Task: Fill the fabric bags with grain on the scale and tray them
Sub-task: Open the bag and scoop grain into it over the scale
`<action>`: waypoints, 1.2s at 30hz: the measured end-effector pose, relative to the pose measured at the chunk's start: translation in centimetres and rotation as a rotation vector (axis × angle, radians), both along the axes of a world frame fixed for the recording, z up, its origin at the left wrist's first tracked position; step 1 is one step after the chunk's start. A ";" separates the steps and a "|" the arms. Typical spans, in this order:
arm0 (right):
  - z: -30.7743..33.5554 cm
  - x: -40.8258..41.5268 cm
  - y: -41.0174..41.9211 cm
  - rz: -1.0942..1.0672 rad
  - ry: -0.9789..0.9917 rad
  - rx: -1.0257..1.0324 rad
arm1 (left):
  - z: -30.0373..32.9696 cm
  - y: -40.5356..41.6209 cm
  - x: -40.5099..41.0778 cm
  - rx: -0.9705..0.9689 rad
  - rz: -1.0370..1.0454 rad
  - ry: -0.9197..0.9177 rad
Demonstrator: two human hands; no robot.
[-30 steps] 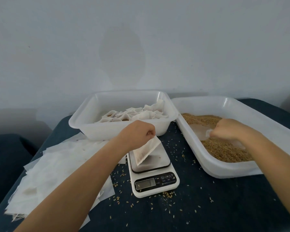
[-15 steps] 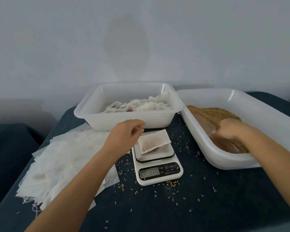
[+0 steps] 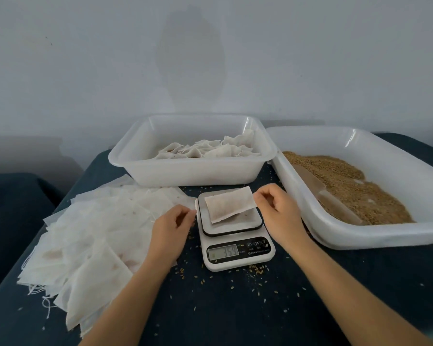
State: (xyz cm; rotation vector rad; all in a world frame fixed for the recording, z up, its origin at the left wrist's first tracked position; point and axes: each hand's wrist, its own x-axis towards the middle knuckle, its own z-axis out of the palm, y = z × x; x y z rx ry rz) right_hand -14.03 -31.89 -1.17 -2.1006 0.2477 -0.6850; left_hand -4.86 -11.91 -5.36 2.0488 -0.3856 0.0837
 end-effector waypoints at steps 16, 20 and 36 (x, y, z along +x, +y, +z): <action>-3.2 1.5 -1.5 -0.002 0.098 0.103 | -0.6 -0.1 -0.5 -0.002 0.010 -0.144; -1.0 2.8 -1.2 0.037 0.200 -0.054 | -0.4 0.0 -0.7 -0.018 0.009 -0.149; 13.3 4.1 -2.0 0.287 0.191 -0.222 | 7.8 -6.7 -2.0 -1.201 -0.411 1.126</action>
